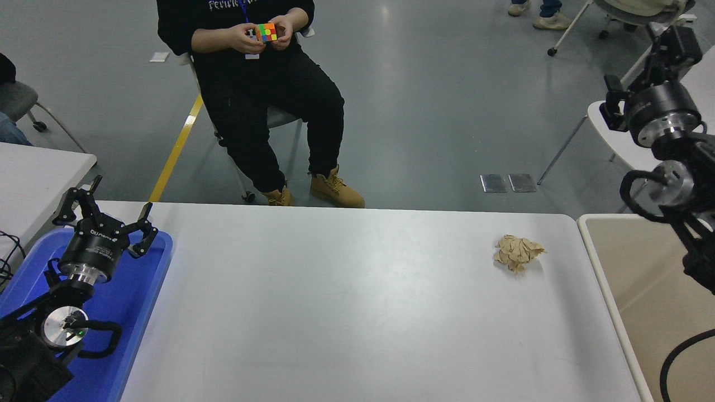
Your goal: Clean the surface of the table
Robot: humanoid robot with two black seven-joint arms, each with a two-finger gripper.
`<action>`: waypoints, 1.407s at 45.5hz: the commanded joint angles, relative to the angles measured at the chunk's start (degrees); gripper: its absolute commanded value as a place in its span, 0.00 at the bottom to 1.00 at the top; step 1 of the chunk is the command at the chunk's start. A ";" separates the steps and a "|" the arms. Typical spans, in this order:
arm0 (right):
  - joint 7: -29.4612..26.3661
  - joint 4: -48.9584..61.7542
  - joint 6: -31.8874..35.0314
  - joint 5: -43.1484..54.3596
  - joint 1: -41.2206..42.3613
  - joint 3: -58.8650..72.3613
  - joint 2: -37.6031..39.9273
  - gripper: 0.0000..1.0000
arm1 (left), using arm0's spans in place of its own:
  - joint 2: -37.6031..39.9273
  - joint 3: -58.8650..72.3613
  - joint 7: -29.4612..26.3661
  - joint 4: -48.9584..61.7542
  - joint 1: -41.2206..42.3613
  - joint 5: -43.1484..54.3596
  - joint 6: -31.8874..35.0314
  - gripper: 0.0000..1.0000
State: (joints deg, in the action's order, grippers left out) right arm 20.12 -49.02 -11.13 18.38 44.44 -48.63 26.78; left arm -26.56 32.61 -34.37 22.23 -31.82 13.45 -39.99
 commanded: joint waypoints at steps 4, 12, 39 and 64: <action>3.26 0.59 0.32 0.51 -8.31 0.64 -4.63 0.99 | -0.07 0.00 0.00 0.01 0.00 -0.01 0.00 1.00; 4.84 1.56 0.58 0.51 -10.78 0.64 -6.04 0.99 | 0.02 0.00 0.00 0.01 0.00 -0.01 0.00 1.00; 5.11 2.26 0.50 0.51 -9.29 1.08 -4.37 0.99 | 0.02 0.00 0.00 0.01 0.00 -0.01 0.00 1.00; 5.20 8.76 0.58 20.79 15.84 45.53 8.11 0.98 | -0.07 0.00 0.00 0.01 0.00 -0.01 0.00 1.00</action>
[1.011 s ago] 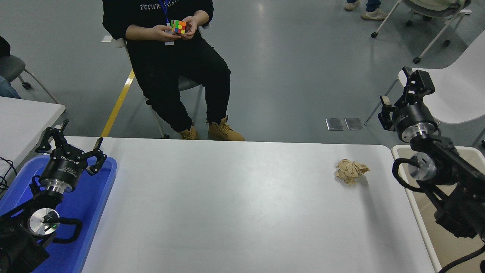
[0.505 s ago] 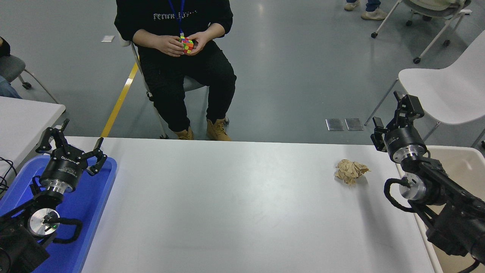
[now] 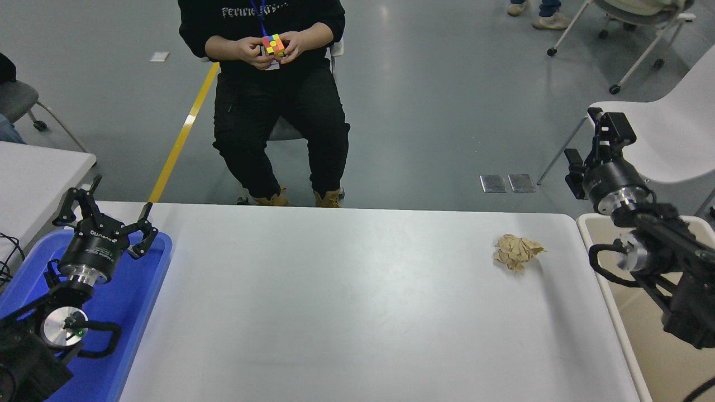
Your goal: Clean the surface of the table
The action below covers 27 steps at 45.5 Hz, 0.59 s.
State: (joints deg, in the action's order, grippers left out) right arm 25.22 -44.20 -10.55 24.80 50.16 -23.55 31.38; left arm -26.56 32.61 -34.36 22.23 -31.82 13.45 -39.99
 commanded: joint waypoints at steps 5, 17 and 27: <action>0.09 4.13 0.01 25.63 12.85 31.09 3.52 0.98 | 0.02 0.00 0.00 0.01 0.01 0.00 0.00 1.00; 3.43 3.60 0.10 34.79 19.54 50.78 2.29 0.98 | 0.02 0.00 0.00 0.01 0.01 0.00 0.00 1.00; 4.92 3.86 0.10 38.83 23.14 63.53 -1.67 0.98 | 0.02 0.00 0.00 0.01 0.01 0.00 0.00 1.00</action>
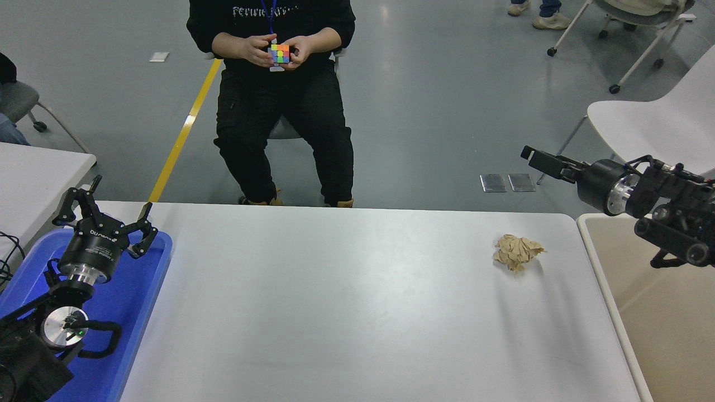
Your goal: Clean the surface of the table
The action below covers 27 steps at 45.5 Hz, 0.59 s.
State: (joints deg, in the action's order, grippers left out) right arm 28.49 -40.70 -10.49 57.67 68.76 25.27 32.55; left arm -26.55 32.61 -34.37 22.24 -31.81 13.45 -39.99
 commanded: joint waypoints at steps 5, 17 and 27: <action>1.66 1.76 0.03 6.23 4.81 18.05 -6.08 0.98 | 0.01 0.00 0.00 0.00 0.00 0.00 0.00 1.00; 1.48 18.80 0.03 5.53 -2.48 19.82 -15.66 0.98 | 0.01 0.00 0.00 0.00 0.00 0.00 0.00 1.00; 1.40 23.65 0.03 5.62 -8.72 19.99 -18.92 0.98 | 0.01 0.00 0.00 0.00 0.00 0.00 0.00 1.00</action>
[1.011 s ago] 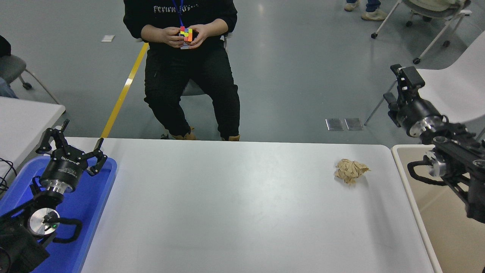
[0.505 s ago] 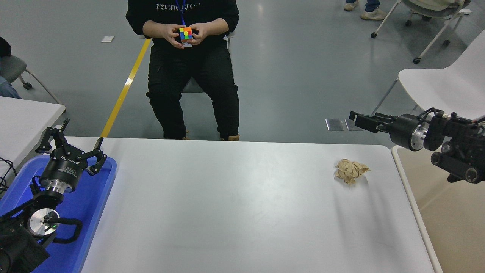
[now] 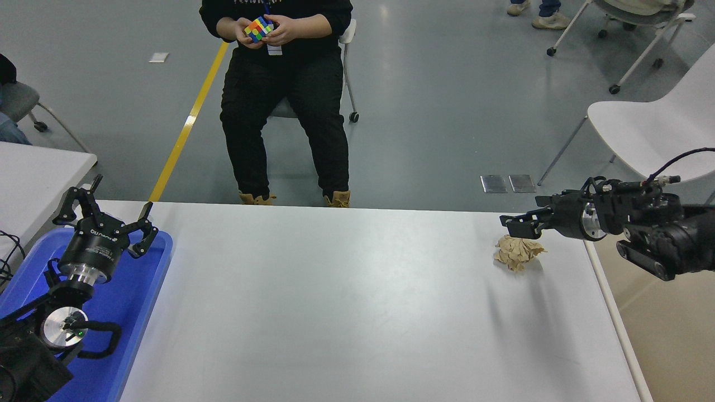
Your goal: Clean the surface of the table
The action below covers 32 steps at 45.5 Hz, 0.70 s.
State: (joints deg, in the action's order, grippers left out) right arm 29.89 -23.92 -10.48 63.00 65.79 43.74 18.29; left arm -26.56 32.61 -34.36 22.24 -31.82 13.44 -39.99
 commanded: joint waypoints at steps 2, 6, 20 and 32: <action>-0.01 7.13 -0.07 0.28 -6.64 1.43 -5.02 0.98 | 0.02 0.00 0.00 0.00 0.00 0.00 0.00 1.00; -0.09 9.06 -0.07 0.28 -8.40 1.43 -5.55 0.98 | -0.07 0.00 0.00 0.00 0.00 0.00 0.00 1.00; -0.18 13.37 -0.51 -0.07 -11.30 0.20 -8.10 0.98 | 0.02 0.00 0.00 0.00 0.00 0.00 0.00 1.00; -0.27 15.66 -0.60 -3.93 -11.21 -0.24 -8.89 0.98 | -0.07 0.00 0.00 0.00 0.00 0.00 0.00 1.00</action>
State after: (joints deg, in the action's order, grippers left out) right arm 29.71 -10.51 -10.91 61.74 55.22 43.94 10.63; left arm -26.56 32.61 -34.36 22.24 -31.82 13.45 -39.99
